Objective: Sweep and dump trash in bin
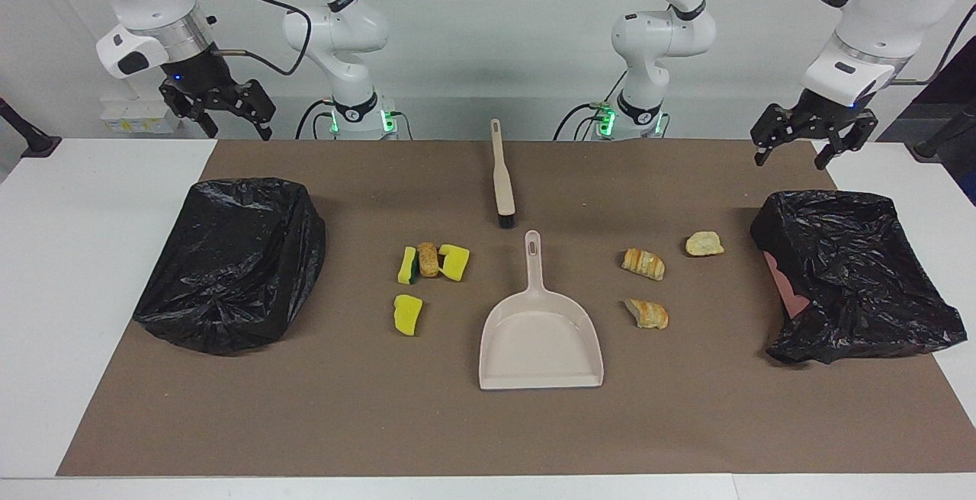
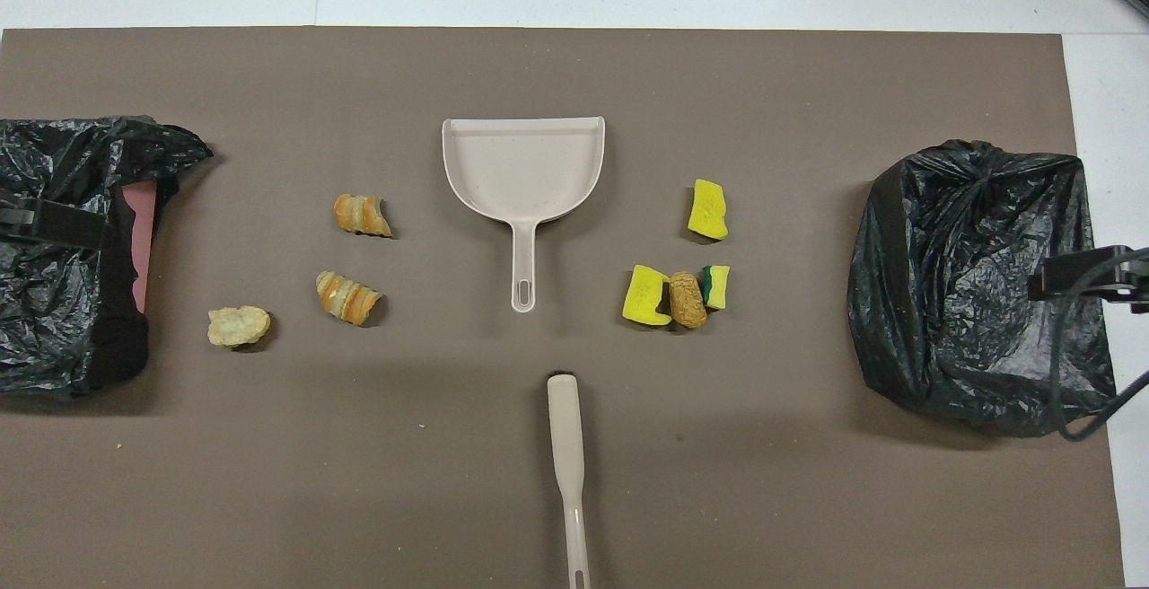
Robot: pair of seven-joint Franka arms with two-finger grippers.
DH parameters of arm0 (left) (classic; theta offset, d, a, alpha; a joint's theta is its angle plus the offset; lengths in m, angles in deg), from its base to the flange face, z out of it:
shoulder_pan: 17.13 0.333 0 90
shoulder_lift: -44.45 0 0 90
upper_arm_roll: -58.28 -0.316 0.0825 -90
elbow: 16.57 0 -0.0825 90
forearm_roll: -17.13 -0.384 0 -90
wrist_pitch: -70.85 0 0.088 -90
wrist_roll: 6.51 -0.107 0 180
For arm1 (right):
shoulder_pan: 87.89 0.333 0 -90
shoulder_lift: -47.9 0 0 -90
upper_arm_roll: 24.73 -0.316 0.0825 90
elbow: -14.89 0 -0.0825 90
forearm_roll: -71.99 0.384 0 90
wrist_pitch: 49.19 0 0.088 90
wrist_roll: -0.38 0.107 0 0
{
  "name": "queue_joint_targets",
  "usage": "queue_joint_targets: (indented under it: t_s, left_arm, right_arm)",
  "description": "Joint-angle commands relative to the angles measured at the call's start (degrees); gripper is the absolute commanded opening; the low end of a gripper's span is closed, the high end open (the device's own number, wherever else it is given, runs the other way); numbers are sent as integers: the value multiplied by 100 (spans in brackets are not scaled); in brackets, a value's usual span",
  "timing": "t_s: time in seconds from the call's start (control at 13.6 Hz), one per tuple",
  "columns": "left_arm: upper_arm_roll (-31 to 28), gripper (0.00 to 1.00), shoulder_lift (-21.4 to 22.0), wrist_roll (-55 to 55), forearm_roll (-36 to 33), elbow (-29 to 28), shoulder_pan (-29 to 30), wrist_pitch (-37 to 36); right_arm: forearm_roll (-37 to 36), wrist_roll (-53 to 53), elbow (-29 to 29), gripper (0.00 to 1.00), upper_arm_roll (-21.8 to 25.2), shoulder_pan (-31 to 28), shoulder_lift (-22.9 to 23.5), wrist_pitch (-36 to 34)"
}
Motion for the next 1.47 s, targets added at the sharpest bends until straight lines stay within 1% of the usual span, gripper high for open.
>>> queue_joint_targets:
  t_s: [0.0, 0.22, 0.66, 0.88, 1.03, 1.18, 1.4]
  left_arm:
    - [26, 100, 35, 24, -26, 73, 17, -129]
    - [26, 100, 43, 15, -26, 55, 8, -120]
    - [17, 100, 122, 15, -17, 2, -18, -129]
    - [43, 100, 184, 24, 1, -120, -106, -50]
    - [43, 100, 202, 155, 9, -191, -316, -23]
    - [43, 100, 202, 680, 10, -348, -720, 12]
    - [43, 100, 271, 1489, 27, -778, -1291, 327]
  right_arm:
    - [25, -143, 45, 100, 311, 158, -49, -57]
    - [16, -135, 62, 100, 314, 176, -49, 127]
    - [-10, -144, 80, 100, 331, 229, -66, 163]
    - [-431, -328, 80, 100, 314, 361, -58, 268]
    - [-433, -319, 80, 100, 314, 370, -58, 295]
    - [-398, -337, 72, 100, 305, 370, -49, 295]
    - [-354, -284, 28, 100, 305, 361, 13, 295]
